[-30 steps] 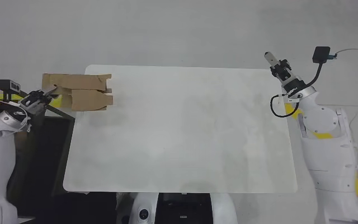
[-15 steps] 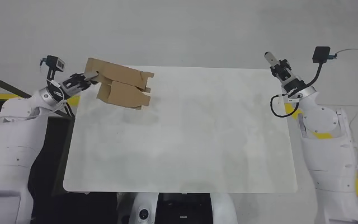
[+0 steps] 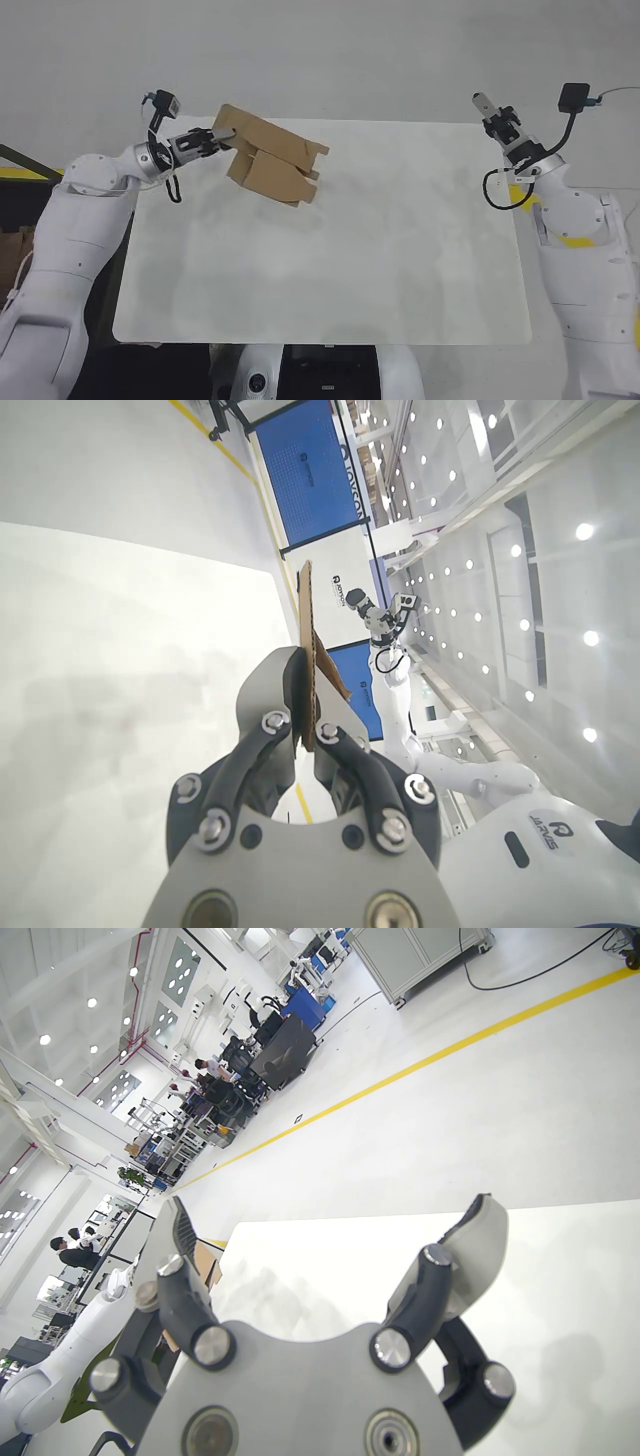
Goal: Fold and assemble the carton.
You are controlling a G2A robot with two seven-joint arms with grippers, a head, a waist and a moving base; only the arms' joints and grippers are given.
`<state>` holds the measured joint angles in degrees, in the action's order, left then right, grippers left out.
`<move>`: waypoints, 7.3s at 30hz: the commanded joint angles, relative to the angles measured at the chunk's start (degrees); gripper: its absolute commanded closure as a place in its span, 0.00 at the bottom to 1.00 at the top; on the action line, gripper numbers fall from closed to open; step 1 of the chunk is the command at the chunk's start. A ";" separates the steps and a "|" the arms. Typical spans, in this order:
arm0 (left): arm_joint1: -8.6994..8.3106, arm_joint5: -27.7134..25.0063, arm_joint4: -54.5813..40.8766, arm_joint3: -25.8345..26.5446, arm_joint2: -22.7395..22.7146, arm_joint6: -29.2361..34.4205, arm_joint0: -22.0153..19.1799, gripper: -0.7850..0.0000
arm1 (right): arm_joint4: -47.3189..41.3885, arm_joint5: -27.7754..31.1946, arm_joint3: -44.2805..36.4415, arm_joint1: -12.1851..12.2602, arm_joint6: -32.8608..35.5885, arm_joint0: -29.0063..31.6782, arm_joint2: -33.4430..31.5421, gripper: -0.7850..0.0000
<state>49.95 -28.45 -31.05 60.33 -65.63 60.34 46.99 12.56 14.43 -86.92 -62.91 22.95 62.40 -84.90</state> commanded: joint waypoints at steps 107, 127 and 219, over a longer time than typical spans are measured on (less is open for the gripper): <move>11.58 5.21 -0.12 -0.45 27.80 20.70 -20.04 1.00 | -37.87 10.91 23.58 -2.54 56.00 -19.88 34.63 0.34; 11.04 4.90 -0.70 -1.29 27.21 20.39 -19.61 1.00 | -44.74 10.38 23.43 -1.56 56.54 -24.11 43.83 0.83; 12.92 1.83 -0.36 6.18 19.55 -0.80 -9.72 0.77 | -48.98 -2.68 10.68 2.48 20.65 -6.95 22.65 1.00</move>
<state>62.81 -26.66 -31.34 66.64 -45.96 59.41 37.25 -36.56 11.73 -76.10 -60.39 43.64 55.34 -62.14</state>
